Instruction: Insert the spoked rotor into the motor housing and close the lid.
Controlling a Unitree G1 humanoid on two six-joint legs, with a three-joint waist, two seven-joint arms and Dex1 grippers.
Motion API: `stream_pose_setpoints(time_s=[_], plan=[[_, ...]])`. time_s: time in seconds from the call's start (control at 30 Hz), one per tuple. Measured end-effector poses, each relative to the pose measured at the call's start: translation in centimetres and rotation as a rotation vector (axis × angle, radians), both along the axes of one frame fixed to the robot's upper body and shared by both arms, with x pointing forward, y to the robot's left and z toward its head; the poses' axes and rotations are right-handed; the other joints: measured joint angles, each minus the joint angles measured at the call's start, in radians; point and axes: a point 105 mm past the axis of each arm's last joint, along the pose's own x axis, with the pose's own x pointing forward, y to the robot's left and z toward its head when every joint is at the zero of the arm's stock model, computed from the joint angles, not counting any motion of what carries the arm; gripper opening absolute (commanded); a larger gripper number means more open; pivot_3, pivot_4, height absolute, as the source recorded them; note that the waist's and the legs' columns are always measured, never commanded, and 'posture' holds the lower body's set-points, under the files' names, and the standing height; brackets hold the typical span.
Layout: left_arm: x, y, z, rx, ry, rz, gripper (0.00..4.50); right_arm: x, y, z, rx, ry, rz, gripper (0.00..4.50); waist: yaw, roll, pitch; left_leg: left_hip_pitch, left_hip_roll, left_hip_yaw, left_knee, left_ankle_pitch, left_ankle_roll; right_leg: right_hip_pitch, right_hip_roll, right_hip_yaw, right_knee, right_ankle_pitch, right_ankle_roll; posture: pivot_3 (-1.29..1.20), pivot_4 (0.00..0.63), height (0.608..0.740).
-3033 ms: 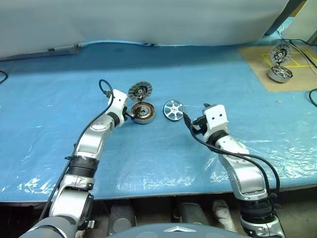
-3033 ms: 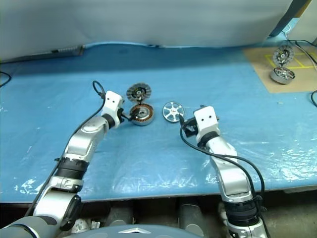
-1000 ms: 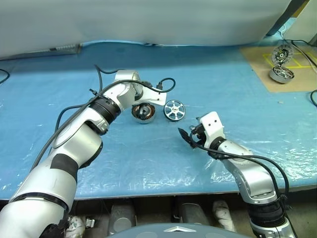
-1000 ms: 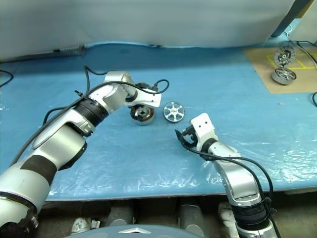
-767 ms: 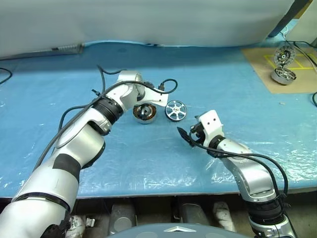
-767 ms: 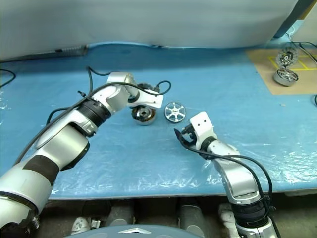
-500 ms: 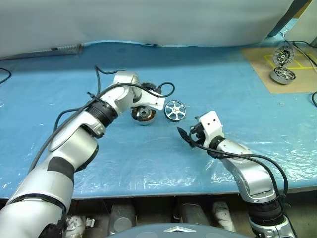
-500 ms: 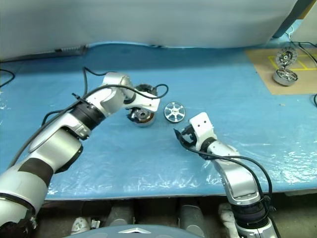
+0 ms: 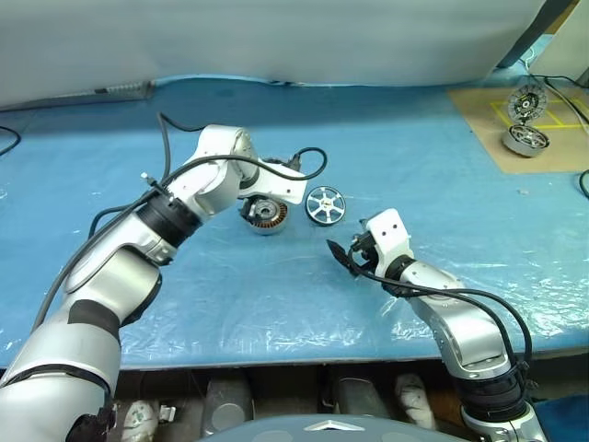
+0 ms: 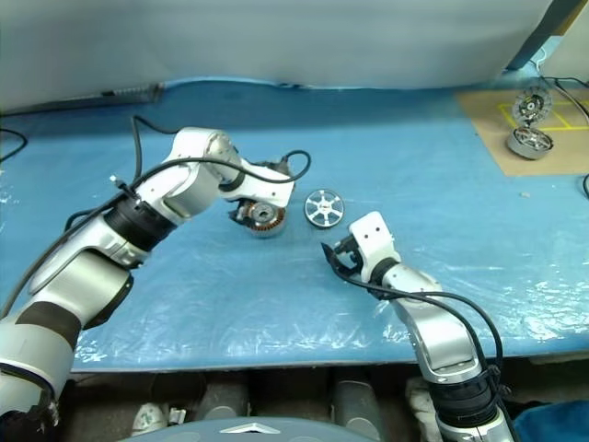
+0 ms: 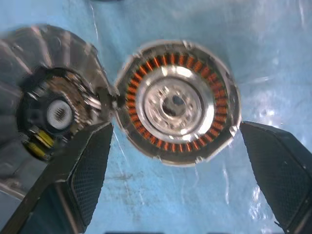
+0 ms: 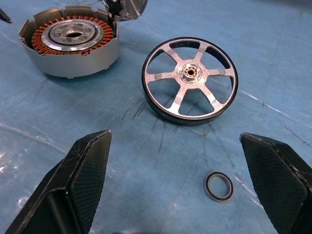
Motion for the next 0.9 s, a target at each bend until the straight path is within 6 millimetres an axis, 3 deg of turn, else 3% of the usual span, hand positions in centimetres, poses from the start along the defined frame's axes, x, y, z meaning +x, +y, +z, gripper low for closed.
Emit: stream_pose_setpoints(time_s=[0.3,0.6,0.9], plan=[[-1.3,1.3,-1.7,0.045,0.030,0.000,4.44,-0.1,-0.1,-0.2,-0.001,0.005,-0.005,4.50,0.002,0.002,0.001,-0.001,0.001,0.000,0.000,0.000,0.000,0.000,0.000,-0.001,0.000,0.000,0.000,0.00,0.150,0.740],[-1.4,0.0,-3.2,0.076,0.021,-0.041,4.44,-0.1,-0.1,-0.3,-0.003,0.016,-0.008,4.50,0.001,0.002,0.001,-0.001,0.001,0.000,0.000,0.000,0.000,0.000,0.000,-0.001,0.000,0.000,0.000,0.00,0.150,0.740],[0.1,0.4,-3.8,0.094,-0.023,-0.006,4.44,-0.2,-0.1,-0.1,-0.002,0.007,-0.008,4.50,0.002,0.002,0.001,0.000,0.001,0.000,0.000,0.001,-0.002,0.000,0.000,-0.001,0.000,0.001,-0.002,0.00,0.150,0.740]])
